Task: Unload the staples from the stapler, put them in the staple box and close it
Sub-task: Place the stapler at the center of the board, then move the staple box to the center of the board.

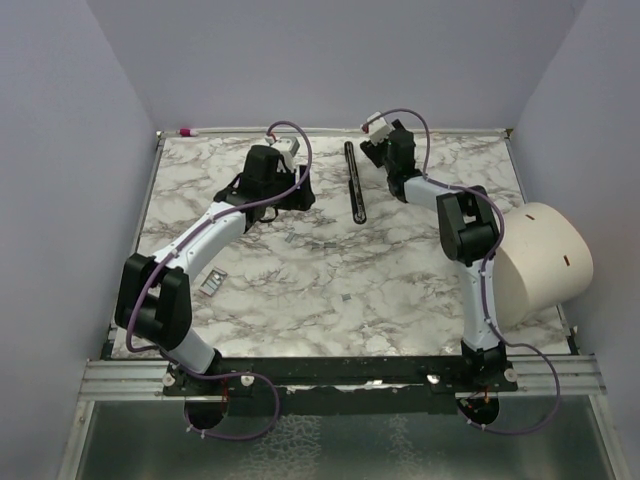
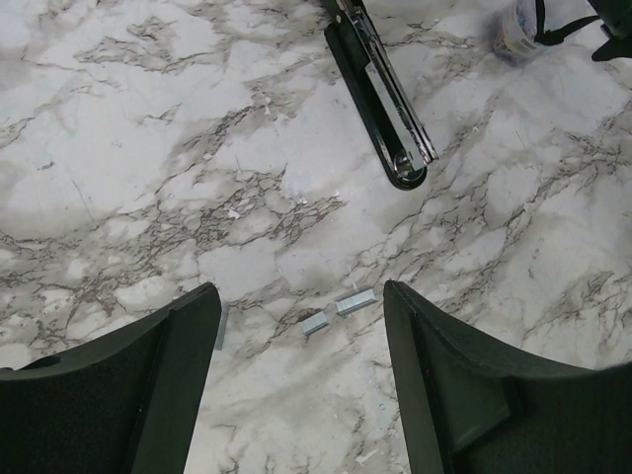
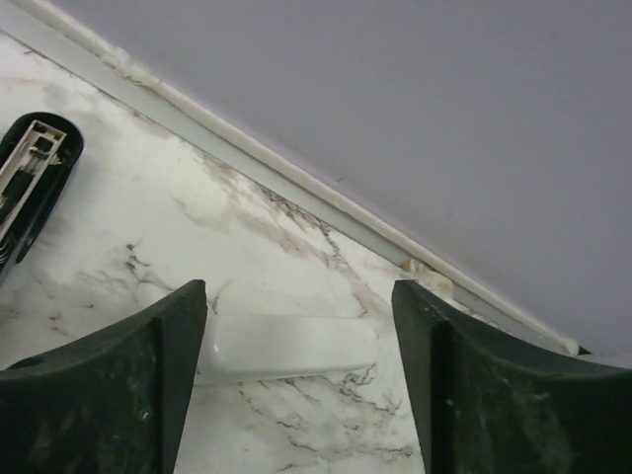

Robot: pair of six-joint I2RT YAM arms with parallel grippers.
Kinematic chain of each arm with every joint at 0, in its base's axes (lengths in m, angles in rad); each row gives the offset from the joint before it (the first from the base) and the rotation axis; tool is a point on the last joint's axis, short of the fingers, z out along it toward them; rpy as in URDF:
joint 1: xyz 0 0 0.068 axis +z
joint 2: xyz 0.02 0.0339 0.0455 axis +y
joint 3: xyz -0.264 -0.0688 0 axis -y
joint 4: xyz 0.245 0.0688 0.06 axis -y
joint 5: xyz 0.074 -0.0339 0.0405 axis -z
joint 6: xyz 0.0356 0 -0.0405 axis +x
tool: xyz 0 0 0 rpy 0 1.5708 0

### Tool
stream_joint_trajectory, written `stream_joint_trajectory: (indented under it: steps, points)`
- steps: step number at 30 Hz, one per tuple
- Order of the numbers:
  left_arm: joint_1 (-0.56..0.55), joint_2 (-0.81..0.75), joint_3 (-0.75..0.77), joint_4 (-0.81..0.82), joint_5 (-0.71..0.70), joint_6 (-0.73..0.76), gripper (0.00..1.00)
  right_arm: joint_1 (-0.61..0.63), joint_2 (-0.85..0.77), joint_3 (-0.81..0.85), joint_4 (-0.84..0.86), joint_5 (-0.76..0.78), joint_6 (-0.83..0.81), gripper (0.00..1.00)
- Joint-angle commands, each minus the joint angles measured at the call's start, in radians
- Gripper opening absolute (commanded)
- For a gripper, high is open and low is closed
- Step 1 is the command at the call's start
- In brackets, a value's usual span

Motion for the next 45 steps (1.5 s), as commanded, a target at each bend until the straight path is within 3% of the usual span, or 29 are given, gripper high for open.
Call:
stream_joint_trajectory:
  steps: [1, 3, 7, 11, 13, 18, 25, 30, 33, 40, 45]
  points:
    - [0.011, -0.058, -0.013, 0.037, -0.04, 0.021, 0.7, 0.003, -0.108, -0.046, -0.088, -0.004, 0.076, 0.81]
    - [0.012, -0.07, -0.014, 0.035, -0.049, 0.028, 0.7, 0.005, -0.247, -0.141, -0.142, -0.025, 0.167, 0.93]
    - [0.027, -0.086, -0.008, 0.034, -0.034, 0.018, 0.7, 0.005, -0.467, -0.29, -0.398, -0.166, 0.445, 1.0]
    - [0.045, -0.094, -0.015, 0.041, -0.019, -0.003, 0.7, 0.006, -0.727, -0.627, -0.374, -0.482, 0.609, 1.0]
    - [0.05, -0.093, -0.017, 0.041, -0.017, -0.011, 0.7, 0.006, -0.837, -0.768, -0.364, -0.553, 0.715, 1.0]
    - [0.056, -0.071, -0.012, 0.038, 0.013, -0.031, 0.7, 0.006, -1.006, -0.911, -0.462, -0.738, 0.733, 1.0]
    - [0.067, -0.049, -0.011, 0.007, -0.075, 0.004, 0.7, 0.006, -1.085, -0.901, -0.575, -0.805, 0.675, 1.0]
    - [0.117, -0.068, -0.069, -0.039, -0.125, 0.004, 0.7, 0.006, -1.086, -0.926, -0.557, -0.892, 0.677, 1.0]
    - [0.189, -0.108, -0.125, -0.088, -0.099, -0.02, 0.81, 0.006, -1.101, -0.951, -0.528, -0.915, 0.697, 1.0]
    - [0.476, -0.28, -0.359, -0.193, -0.061, -0.125, 0.82, 0.006, -1.111, -0.982, -0.44, -1.034, 0.749, 1.0]
    - [0.648, -0.32, -0.48, -0.152, 0.01, -0.191, 0.84, 0.006, -1.131, -0.991, -0.412, -1.056, 0.765, 1.0]
